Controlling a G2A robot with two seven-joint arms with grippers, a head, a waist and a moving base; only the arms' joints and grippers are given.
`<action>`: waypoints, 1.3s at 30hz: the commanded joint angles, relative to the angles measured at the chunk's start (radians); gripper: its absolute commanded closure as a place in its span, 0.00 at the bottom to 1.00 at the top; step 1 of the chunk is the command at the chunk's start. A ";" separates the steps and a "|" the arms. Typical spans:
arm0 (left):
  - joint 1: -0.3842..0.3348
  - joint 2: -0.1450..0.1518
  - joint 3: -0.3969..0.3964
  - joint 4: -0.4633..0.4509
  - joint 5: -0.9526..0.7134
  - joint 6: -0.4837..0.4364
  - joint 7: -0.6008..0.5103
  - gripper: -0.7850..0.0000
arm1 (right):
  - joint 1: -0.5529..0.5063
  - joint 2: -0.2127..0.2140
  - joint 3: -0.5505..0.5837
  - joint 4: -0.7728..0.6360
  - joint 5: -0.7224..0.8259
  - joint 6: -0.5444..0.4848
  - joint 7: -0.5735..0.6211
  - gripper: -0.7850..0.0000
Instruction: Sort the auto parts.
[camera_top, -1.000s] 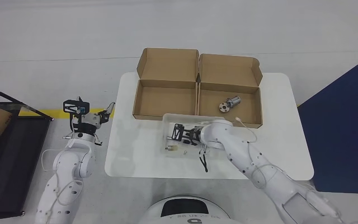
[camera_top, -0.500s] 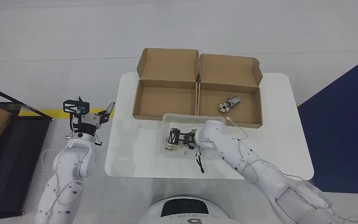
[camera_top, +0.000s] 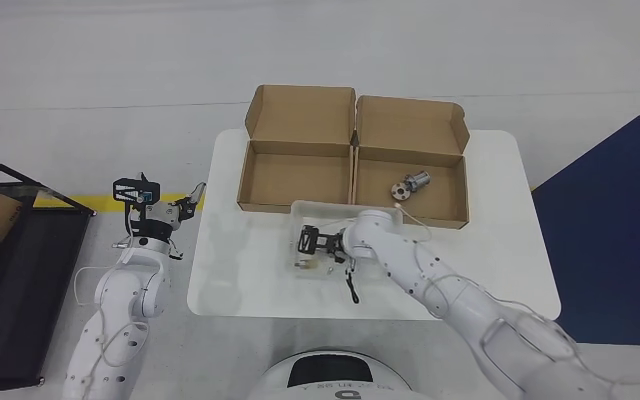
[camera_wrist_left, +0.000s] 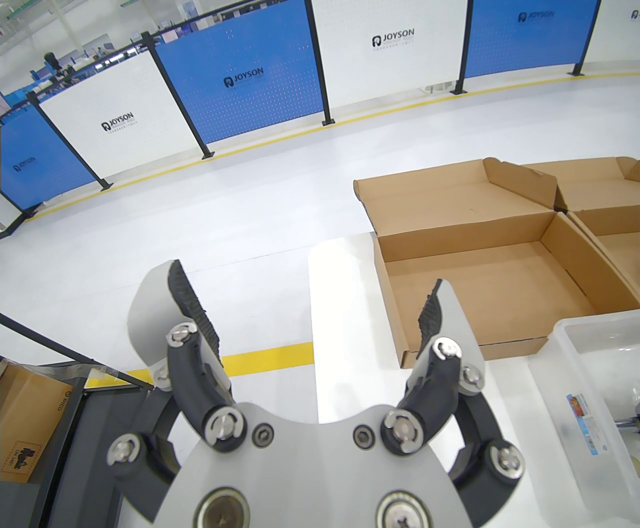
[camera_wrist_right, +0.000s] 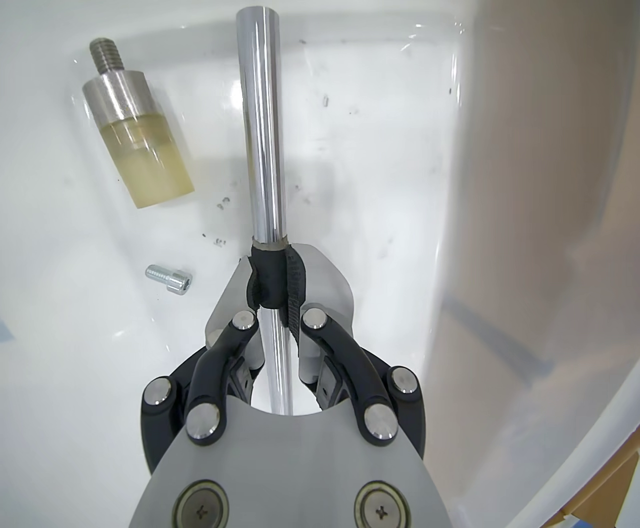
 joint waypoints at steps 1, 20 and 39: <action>0.000 0.000 0.000 0.000 0.000 0.000 0.000 0.00 | 0.006 -0.005 -0.005 0.010 0.000 0.000 -0.001 1.00; 0.000 0.000 0.000 0.000 0.000 0.000 0.000 0.00 | -0.213 0.127 0.292 -0.366 -0.112 -0.033 -0.128 1.00; 0.000 0.000 0.000 0.000 0.000 0.000 0.000 0.00 | -0.311 0.218 0.664 -0.248 0.323 -0.479 -0.747 1.00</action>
